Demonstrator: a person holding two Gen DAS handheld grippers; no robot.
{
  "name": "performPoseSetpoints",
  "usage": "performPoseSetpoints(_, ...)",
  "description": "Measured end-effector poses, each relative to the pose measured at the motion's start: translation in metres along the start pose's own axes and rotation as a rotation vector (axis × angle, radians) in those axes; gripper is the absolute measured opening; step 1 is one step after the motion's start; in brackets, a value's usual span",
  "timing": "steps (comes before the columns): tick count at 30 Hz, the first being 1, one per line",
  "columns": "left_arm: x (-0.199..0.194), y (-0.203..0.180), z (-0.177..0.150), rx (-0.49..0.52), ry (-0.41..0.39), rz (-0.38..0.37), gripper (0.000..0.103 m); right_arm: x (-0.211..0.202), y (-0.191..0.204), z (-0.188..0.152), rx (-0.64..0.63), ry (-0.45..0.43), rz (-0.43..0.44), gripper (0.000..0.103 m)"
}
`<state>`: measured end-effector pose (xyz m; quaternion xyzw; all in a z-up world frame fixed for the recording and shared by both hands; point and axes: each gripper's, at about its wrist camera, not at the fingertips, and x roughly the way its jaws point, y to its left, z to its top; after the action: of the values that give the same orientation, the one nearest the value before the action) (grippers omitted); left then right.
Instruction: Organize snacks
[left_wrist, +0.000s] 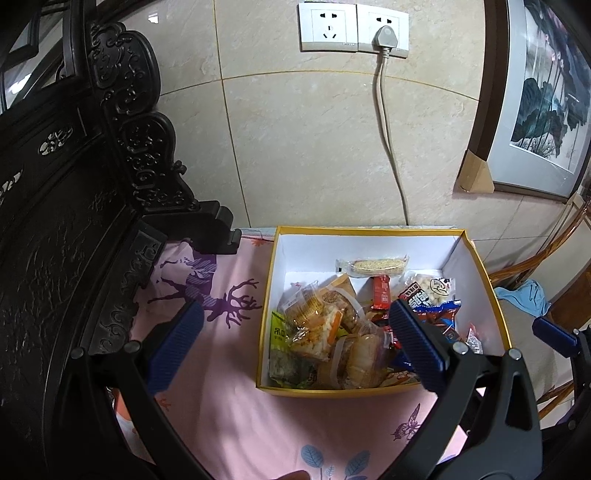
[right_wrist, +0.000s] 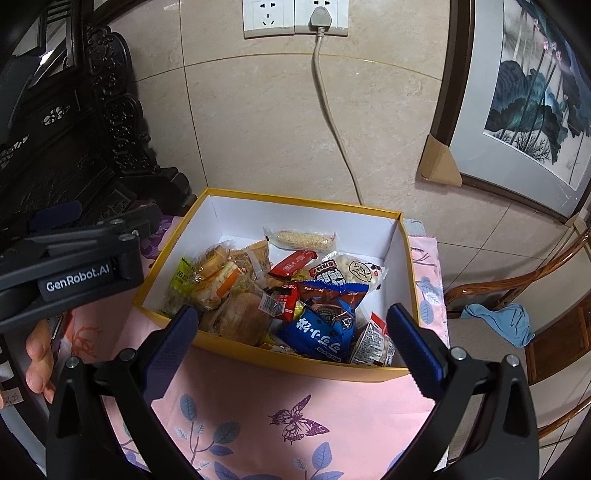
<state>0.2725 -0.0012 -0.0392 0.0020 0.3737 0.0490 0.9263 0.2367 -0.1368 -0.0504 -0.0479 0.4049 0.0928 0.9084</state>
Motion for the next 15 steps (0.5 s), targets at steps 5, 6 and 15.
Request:
performPoseSetpoints(5,-0.0012,-0.0005,0.0004,0.0,-0.002,-0.01,0.101,0.0001,0.0004,-0.0003,-0.001,-0.001,0.0,0.102)
performPoseSetpoints(6,-0.0016,0.0,0.0005,-0.007,-0.002,-0.024,0.101,0.0,0.0005,-0.0003,-0.002,-0.001,0.0,0.102)
performPoseSetpoints(15,-0.0042,0.0049,-0.0011,-0.037,-0.033,-0.02,0.101,-0.0005,0.0008,-0.0006,0.001,-0.001,0.001,0.102)
